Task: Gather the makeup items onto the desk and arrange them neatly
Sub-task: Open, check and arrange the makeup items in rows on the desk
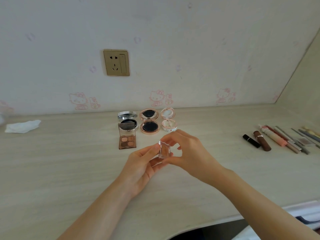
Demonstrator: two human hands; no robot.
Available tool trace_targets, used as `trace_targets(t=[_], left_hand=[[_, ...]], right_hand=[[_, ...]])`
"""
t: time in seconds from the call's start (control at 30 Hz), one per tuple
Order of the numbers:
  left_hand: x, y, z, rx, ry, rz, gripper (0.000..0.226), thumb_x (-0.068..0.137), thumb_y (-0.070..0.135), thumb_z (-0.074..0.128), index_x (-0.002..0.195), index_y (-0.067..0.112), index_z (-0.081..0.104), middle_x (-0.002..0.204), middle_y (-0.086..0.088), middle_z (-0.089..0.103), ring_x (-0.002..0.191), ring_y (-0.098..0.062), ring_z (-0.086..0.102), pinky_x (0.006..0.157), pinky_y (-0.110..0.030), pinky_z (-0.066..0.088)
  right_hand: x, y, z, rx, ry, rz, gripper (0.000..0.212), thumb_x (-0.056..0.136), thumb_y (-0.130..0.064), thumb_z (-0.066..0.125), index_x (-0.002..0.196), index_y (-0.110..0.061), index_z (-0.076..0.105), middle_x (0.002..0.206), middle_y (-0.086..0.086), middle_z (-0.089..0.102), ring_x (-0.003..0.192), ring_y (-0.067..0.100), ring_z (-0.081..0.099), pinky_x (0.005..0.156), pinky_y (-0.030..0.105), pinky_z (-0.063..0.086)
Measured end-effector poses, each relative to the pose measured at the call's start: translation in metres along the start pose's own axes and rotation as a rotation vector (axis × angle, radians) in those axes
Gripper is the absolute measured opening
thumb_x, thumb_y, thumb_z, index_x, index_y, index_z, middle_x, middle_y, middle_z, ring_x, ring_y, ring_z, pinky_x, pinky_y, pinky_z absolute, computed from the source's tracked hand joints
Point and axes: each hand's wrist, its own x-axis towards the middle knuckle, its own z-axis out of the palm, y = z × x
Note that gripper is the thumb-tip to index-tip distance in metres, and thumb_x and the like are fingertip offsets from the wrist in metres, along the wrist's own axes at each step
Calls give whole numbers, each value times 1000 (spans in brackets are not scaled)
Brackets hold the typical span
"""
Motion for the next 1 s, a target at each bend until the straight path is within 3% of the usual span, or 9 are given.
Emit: trace_targets(t=[0.23,0.4,0.57,0.83,1.0], left_hand=[[-2,1,2,1,-13,27,27,80,20,62,95,1,75,106,-24,69,97,-34,68,76,-33,58],[-2,-1,2,-10,-11,31,34,79,18,63,107,0,70,108,-23,69,95,-33,69,76,-33,58],[-1,-2,2,23,5,37,27,76,18,66,99,5,75,105,-19,71,93,-28,70,75,-32,58],[3,-1,-4,66,31,54,33,74,21,68,101,3,73,98,-15,73,89,-23,69,86,-38,55],[3,-1,-3,40,-16,69,40,72,13,68,109,1,69,102,-14,72,86,-20,69,78,-28,57]], right_hand=[[3,-2,-5,-9,-46,8,34,76,-25,77,104,-28,58,103,-14,57,95,0,54,79,15,46],[1,-2,-1,-73,-7,-5,41,73,-29,79,104,-24,53,103,-9,53,93,7,52,81,27,48],[-1,-6,-3,-148,-9,-62,42,75,-29,77,105,-23,49,103,-7,50,93,14,52,79,31,49],[-3,-2,-4,-213,-2,-100,42,82,-37,67,120,-24,54,110,-7,49,97,12,52,83,24,46],[0,2,-7,-89,28,71,49,83,-41,62,129,-24,55,106,-14,50,84,-3,52,75,10,42]])
